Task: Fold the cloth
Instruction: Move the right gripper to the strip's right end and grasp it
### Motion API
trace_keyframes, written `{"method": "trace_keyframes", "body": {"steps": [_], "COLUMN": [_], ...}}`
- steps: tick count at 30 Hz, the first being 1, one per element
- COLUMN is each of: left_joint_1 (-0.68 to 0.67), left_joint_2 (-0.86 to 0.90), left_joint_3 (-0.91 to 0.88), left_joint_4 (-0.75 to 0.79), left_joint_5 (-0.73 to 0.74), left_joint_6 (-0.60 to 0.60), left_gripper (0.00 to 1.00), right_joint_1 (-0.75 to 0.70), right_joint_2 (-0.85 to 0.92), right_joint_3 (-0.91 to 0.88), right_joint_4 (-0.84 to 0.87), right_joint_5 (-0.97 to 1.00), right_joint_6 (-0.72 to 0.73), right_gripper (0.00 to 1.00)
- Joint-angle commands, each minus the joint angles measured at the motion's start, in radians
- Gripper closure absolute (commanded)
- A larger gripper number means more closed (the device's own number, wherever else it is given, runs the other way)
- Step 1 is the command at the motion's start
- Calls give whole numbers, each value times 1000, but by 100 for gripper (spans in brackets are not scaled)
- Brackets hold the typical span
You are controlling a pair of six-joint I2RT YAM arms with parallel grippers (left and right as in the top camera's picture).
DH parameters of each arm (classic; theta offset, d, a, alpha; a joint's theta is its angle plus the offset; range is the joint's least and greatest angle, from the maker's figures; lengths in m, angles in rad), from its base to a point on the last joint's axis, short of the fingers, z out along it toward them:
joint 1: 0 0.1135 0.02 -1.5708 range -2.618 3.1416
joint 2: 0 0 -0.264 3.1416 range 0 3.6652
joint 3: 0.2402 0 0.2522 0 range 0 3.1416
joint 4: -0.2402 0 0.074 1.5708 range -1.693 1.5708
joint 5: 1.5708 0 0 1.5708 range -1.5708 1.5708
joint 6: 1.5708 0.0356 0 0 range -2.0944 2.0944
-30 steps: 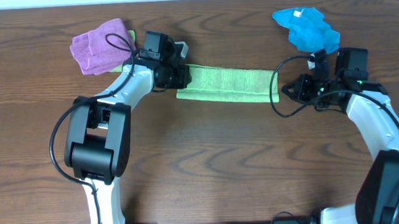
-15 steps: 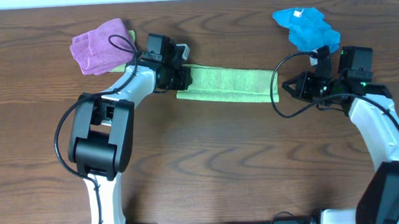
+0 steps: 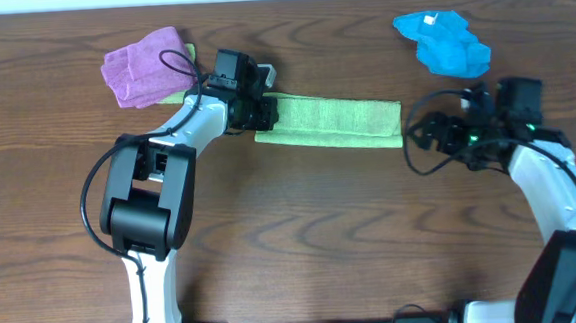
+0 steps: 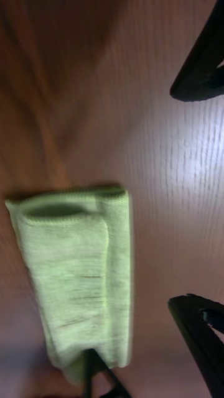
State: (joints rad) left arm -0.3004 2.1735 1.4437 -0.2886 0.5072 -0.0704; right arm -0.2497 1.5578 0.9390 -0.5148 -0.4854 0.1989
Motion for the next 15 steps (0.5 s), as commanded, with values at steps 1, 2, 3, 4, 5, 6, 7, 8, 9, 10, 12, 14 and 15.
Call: {"method": "trace_keyframes", "body": {"steps": [1,2,3,4,5,6,7,8,9,10,12,14,15], "left_joint_1": [-2,-2,-2,-2,-2,-2,-2,-2,-2,-2,-2,-2,-2], "left_joint_2": [13,13,13,13,13,13,13,13,13,13,13,13,13], "left_joint_3": [-1,-1,-1,-1,-1,-1,-1,-1,-1,-1,-1,-1,-1], "left_joint_4": [-2,-2,-3,-3,-3,-3,-3,-3,-3,-2,-2,-3,-3], "left_joint_5": [-17,-17,-17,-17,-17,-17,-17,-17,-17,-17,-17,-16,-16], "left_joint_6": [15,14,15,14,15,15,15,15,14,15,15,15,15], "left_gripper": [94,94,94,94,94,94,94,94,94,94,94,94,94], "right_joint_1": [-106,-130,-150,-164,-167,-166,-162,-153,-140,-128,-95,-64,-45], "right_joint_2": [11,25,42,61,78,91,103,118,130,140,162,188,205], "right_joint_3": [-89,-117,-145,-169,-188,-198,-203,-204,-204,-204,-204,-204,-204], "right_joint_4": [114,158,193,219,238,248,254,260,272,285,331,383,415], "right_joint_5": [-203,-240,-277,-311,-336,-339,-341,-345,-359,-373,-396,-399,-406], "right_joint_6": [44,64,78,77,76,77,77,77,77,77,95,128,146], "right_gripper": [1,1,1,1,1,1,1,1,1,1,1,1,1]}}
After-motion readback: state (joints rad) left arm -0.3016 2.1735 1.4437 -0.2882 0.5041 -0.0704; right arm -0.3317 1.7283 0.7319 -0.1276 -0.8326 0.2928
